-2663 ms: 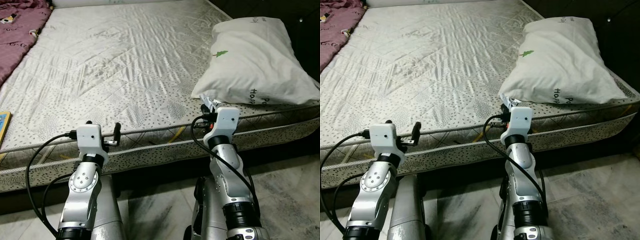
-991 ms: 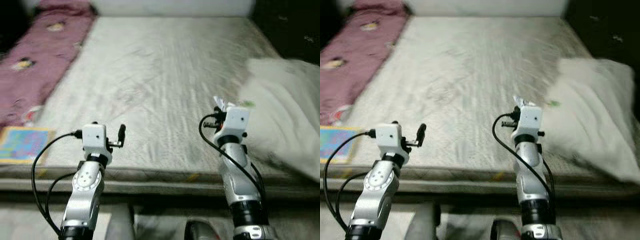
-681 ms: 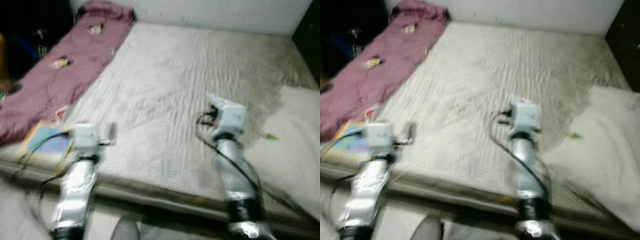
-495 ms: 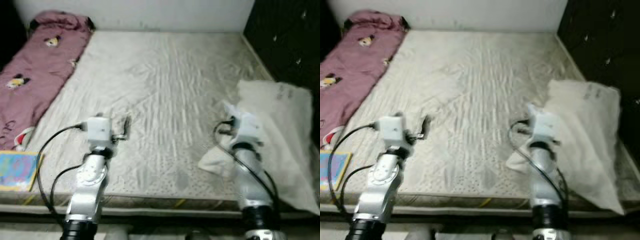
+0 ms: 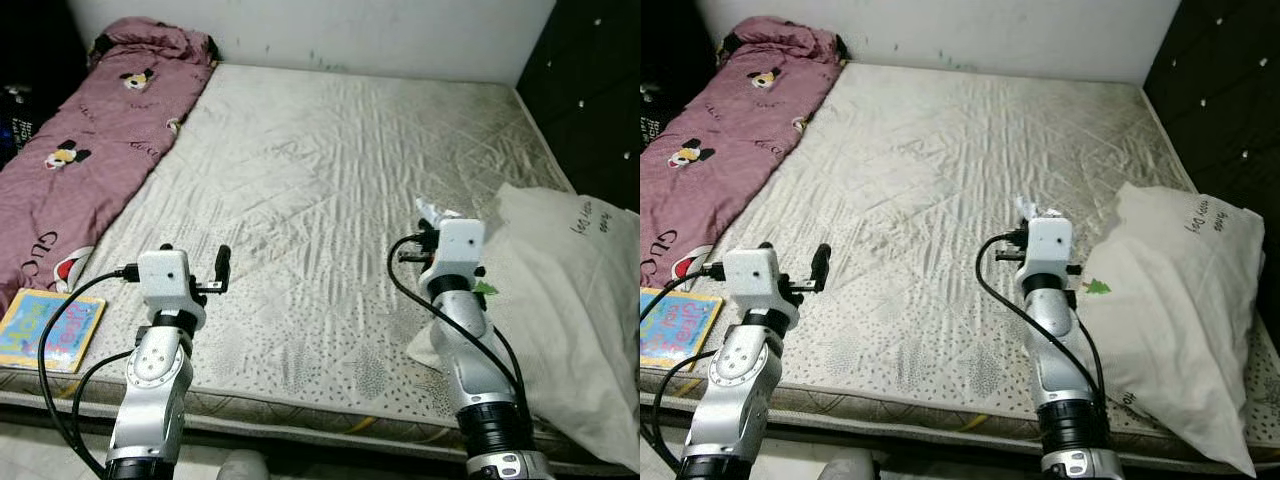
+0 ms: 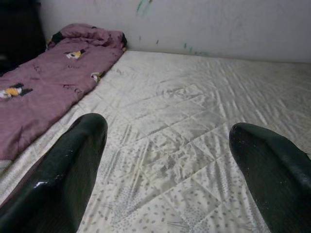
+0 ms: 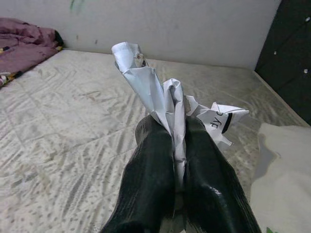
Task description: Clean up the room
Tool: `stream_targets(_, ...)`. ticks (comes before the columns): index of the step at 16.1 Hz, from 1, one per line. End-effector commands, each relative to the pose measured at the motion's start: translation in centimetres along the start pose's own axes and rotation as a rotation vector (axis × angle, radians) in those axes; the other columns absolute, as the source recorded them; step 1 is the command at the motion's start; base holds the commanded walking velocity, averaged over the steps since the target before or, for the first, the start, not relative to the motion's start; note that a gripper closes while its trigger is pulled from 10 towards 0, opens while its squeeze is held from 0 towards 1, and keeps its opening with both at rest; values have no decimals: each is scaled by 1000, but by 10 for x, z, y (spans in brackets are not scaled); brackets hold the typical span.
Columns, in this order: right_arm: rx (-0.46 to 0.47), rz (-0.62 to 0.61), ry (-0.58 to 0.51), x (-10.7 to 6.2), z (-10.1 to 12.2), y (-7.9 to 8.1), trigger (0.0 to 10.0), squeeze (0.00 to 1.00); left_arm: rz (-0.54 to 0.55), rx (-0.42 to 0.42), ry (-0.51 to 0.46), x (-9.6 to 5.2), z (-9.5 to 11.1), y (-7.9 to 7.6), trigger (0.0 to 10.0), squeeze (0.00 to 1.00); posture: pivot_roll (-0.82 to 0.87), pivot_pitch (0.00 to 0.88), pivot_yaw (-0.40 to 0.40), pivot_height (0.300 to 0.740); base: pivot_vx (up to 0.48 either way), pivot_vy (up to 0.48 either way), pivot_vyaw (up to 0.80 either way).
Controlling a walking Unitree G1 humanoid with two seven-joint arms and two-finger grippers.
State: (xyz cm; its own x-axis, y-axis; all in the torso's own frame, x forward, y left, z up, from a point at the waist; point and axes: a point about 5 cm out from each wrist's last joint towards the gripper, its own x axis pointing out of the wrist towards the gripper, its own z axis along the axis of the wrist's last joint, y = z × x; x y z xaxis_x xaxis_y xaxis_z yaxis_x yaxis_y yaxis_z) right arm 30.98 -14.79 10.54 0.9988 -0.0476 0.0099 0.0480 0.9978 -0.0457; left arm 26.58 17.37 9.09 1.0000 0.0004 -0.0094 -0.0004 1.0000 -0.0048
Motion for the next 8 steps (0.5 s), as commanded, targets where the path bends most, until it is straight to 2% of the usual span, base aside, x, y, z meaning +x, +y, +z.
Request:
stream_targets(1,9,1,4,2,-1,1,10000,0,2,15,10,-1,-5,0,10000,0,100,0,-1,740,0,0,0)
stream_targets(5,13,38,17,9,0,14,10000,0,25,31,19,5,-5,1,10000,0,91,0,-5,740,0,0,0)
stream_targets(8,6,69,23,5,-3,18,10000,0,25,33,54,10,-9,-2,10000,0,78,0,-13,740,0,0,0)
